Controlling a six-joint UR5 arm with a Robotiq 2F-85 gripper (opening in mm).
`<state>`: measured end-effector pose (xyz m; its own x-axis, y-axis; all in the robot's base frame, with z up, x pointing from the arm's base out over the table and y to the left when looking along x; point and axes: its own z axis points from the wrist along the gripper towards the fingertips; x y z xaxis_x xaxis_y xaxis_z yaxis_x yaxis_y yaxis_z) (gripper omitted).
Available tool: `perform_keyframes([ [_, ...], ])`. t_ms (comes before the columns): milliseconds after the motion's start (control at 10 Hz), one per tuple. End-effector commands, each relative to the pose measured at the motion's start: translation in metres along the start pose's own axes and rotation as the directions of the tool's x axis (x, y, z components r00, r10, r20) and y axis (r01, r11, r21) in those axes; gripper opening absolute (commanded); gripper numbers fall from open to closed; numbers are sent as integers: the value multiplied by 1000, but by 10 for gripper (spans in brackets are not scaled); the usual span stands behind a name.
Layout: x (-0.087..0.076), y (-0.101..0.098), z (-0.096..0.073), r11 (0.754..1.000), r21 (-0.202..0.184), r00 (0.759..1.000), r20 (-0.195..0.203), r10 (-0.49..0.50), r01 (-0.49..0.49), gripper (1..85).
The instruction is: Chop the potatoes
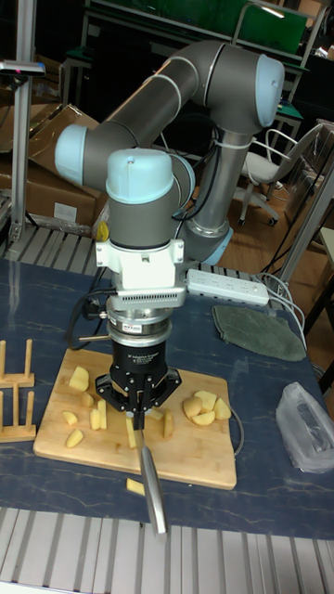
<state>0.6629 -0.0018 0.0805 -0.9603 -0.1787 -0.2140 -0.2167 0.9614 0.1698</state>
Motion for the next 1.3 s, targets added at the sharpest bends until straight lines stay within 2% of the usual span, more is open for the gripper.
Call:
perform_keyframes([
  [0, -3, 0, 3, 1000, -12, 1000, 16, 8, -7, 10],
  [200, -2, -2, 3, 1000, -13, 1000, 18, 5, -5, 10],
  [500, -8, -5, 17, 1000, -5, 999, 46, 0, 0, 10],
  [700, -9, -9, 17, 1000, -7, 999, 51, -11, 12, 10],
  [800, 0, -13, 5, 999, -26, 999, 25, -26, 26, 10],
  [900, 9, -16, -12, 999, -29, 999, -9, -41, 41, 10],
  [1100, 15, -20, -47, 996, 56, 995, -73, -65, 69, 10],
  [1200, 17, -14, -61, 996, 54, 993, -103, -65, 71, 10],
])
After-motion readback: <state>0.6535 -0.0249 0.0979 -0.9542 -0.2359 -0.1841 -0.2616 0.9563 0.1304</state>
